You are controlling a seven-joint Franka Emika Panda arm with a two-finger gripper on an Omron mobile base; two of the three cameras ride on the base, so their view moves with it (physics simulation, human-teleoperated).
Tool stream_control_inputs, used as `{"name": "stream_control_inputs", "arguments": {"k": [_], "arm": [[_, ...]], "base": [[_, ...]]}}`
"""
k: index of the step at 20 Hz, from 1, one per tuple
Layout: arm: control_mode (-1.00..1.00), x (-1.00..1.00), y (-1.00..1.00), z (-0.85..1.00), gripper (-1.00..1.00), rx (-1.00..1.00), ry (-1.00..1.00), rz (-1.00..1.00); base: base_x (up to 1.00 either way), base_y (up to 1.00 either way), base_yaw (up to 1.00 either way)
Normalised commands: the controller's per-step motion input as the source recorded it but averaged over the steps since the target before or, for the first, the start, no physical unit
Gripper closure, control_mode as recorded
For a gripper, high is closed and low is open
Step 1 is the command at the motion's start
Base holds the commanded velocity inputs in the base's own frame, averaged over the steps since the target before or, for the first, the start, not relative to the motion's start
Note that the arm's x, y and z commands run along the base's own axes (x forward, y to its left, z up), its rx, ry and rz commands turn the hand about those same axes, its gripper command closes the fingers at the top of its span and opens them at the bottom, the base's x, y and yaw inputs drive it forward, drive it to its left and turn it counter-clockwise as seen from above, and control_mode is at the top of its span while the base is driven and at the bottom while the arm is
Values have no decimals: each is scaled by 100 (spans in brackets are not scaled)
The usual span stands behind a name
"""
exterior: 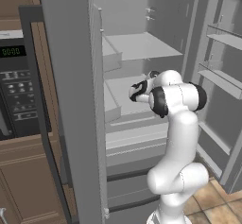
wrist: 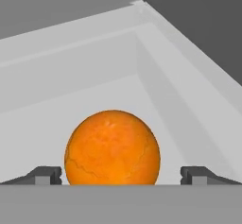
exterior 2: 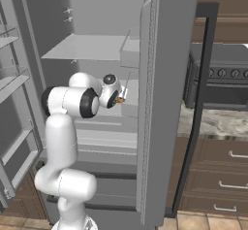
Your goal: Retrieve the kiwi and orange from the fridge and place them into the bowl on the dining table.
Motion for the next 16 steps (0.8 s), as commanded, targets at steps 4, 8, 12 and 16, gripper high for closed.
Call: {"name": "stream_control_inputs", "arguments": {"k": [4, 8, 12, 16], "arm": [[-100, 21, -3, -14, -100, 0, 0, 0], [-100, 24, -1, -17, -100, 0, 0, 0], [-100, 24, 0, -17, -100, 0, 0, 0], [-100, 18, 0, -15, 100, 0, 0, 0]], "base": [[0, 0, 0], [0, 0, 0], [0, 0, 0], [0, 0, 0]]}}
